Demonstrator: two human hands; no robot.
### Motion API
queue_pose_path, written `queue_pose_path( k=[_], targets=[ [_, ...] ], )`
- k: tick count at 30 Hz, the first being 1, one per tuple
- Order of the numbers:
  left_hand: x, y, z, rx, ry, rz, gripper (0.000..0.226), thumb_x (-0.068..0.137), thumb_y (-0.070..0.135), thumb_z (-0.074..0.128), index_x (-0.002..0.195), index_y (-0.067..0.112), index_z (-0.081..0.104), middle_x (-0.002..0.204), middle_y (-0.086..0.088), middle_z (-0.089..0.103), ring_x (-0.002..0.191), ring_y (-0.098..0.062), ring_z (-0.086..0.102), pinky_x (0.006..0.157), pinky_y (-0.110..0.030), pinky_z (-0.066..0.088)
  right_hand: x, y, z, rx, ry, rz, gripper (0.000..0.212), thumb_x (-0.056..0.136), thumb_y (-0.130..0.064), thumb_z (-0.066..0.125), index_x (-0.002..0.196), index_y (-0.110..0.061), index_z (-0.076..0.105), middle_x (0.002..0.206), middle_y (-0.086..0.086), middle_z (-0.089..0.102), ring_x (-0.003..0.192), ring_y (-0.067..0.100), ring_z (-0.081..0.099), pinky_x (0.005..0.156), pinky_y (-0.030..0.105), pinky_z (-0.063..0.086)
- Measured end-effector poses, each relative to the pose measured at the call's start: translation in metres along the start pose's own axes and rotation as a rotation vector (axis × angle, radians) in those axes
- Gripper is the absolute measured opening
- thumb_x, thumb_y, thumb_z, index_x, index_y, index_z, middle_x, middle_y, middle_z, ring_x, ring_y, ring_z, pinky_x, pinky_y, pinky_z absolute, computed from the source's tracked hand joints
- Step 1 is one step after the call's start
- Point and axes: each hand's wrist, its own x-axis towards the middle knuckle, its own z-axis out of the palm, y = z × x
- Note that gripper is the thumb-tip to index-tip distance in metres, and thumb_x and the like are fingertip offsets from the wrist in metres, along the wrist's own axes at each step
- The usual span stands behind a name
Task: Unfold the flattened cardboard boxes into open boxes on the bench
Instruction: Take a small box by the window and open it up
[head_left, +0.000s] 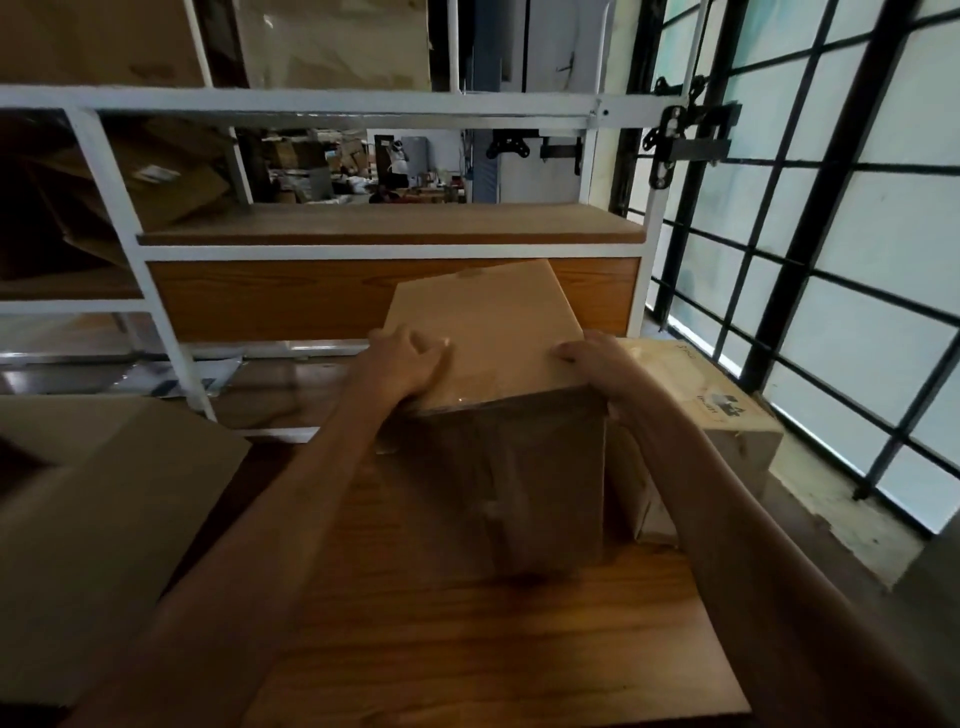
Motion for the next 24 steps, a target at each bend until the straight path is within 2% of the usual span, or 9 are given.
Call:
queue_pose_path(
  k=[2, 4, 7, 12, 14, 16, 19, 22, 24],
  targets=[
    [0.002, -0.026, -0.009, -0.051, -0.024, -0.01, 0.071, 0.088, 0.075, 0.033, 0.137, 0.024, 0.043, 0.14, -0.016, 0.041, 0.119, -0.034, 0.05, 0.095, -0.047, 0.042, -0.008, -0.021, 0.02, -0.053, 0.022, -0.034, 0.029, 0.099, -0.029, 0.053, 0.124, -0.017, 0.051, 0.095, -0.005, 0.059, 0.084, 0.011, 0.06, 0.059, 0.023, 0.043],
    [0.004, -0.053, -0.015, -0.146, -0.042, -0.029, 0.069, 0.088, 0.075, 0.035, 0.132, 0.023, 0.044, 0.136, -0.013, 0.048, 0.113, -0.029, 0.052, 0.087, -0.043, 0.042, -0.014, -0.037, 0.043, -0.039, 0.035, -0.036, 0.033, 0.097, -0.028, 0.055, 0.128, -0.017, 0.051, 0.097, -0.004, 0.06, 0.087, 0.014, 0.061, 0.06, 0.024, 0.045],
    [0.001, -0.088, -0.02, -0.323, -0.032, -0.041, 0.064, 0.09, 0.07, 0.039, 0.127, 0.018, 0.045, 0.124, -0.009, 0.057, 0.102, -0.024, 0.055, 0.076, -0.036, 0.042, -0.029, -0.055, 0.079, 0.003, 0.062, -0.038, 0.036, 0.093, -0.028, 0.057, 0.128, -0.021, 0.05, 0.111, 0.002, 0.062, 0.099, 0.022, 0.062, 0.074, 0.033, 0.054],
    [0.002, -0.135, -0.027, -0.78, -0.096, -0.151, 0.068, 0.088, 0.065, 0.049, 0.138, 0.02, 0.038, 0.124, -0.01, 0.055, 0.101, -0.026, 0.06, 0.07, -0.036, 0.051, -0.048, -0.076, 0.135, -0.061, 0.131, -0.093, 0.041, 0.08, -0.037, 0.054, 0.121, -0.037, 0.049, 0.108, -0.004, 0.063, 0.103, 0.025, 0.062, 0.091, 0.049, 0.053],
    [0.009, -0.148, -0.035, -0.958, -0.165, -0.202, 0.065, 0.09, 0.063, 0.047, 0.139, 0.021, 0.043, 0.127, -0.01, 0.056, 0.103, -0.027, 0.06, 0.075, -0.04, 0.052, -0.058, -0.08, 0.149, -0.137, 0.149, -0.101, 0.039, 0.084, -0.035, 0.052, 0.122, -0.038, 0.045, 0.108, -0.008, 0.059, 0.108, 0.023, 0.055, 0.101, 0.053, 0.043],
    [0.015, -0.16, -0.044, -1.124, -0.26, -0.209, 0.062, 0.09, 0.062, 0.048, 0.137, 0.022, 0.048, 0.128, -0.009, 0.057, 0.108, -0.029, 0.058, 0.09, -0.046, 0.05, -0.073, -0.08, 0.155, -0.225, 0.182, -0.127, 0.037, 0.091, -0.029, 0.05, 0.126, -0.034, 0.044, 0.11, -0.008, 0.054, 0.107, 0.019, 0.047, 0.105, 0.049, 0.034],
    [0.022, -0.168, -0.054, -1.195, -0.345, -0.227, 0.072, 0.084, 0.062, 0.057, 0.142, 0.022, 0.043, 0.131, -0.011, 0.055, 0.113, -0.032, 0.056, 0.1, -0.051, 0.045, -0.093, -0.076, 0.158, -0.237, 0.201, -0.168, 0.054, 0.077, -0.042, 0.054, 0.13, -0.039, 0.047, 0.122, -0.003, 0.059, 0.107, 0.024, 0.057, 0.097, 0.051, 0.047],
    [0.021, -0.162, -0.062, -1.138, -0.314, -0.264, 0.064, 0.086, 0.054, 0.062, 0.134, 0.014, 0.047, 0.125, -0.011, 0.056, 0.113, -0.031, 0.054, 0.093, -0.045, 0.044, -0.099, -0.073, 0.148, -0.215, 0.252, -0.119, 0.064, 0.06, -0.056, 0.058, 0.122, -0.044, 0.048, 0.128, 0.0, 0.052, 0.106, 0.025, 0.058, 0.089, 0.05, 0.054],
    [0.016, -0.152, -0.063, -1.079, -0.27, -0.213, 0.061, 0.088, 0.05, 0.062, 0.132, 0.01, 0.047, 0.125, -0.011, 0.056, 0.112, -0.031, 0.054, 0.09, -0.046, 0.045, -0.102, -0.075, 0.139, -0.183, 0.29, -0.059, 0.068, 0.062, -0.06, 0.059, 0.125, -0.041, 0.044, 0.125, 0.002, 0.049, 0.107, 0.028, 0.058, 0.089, 0.051, 0.054]
  ],
)
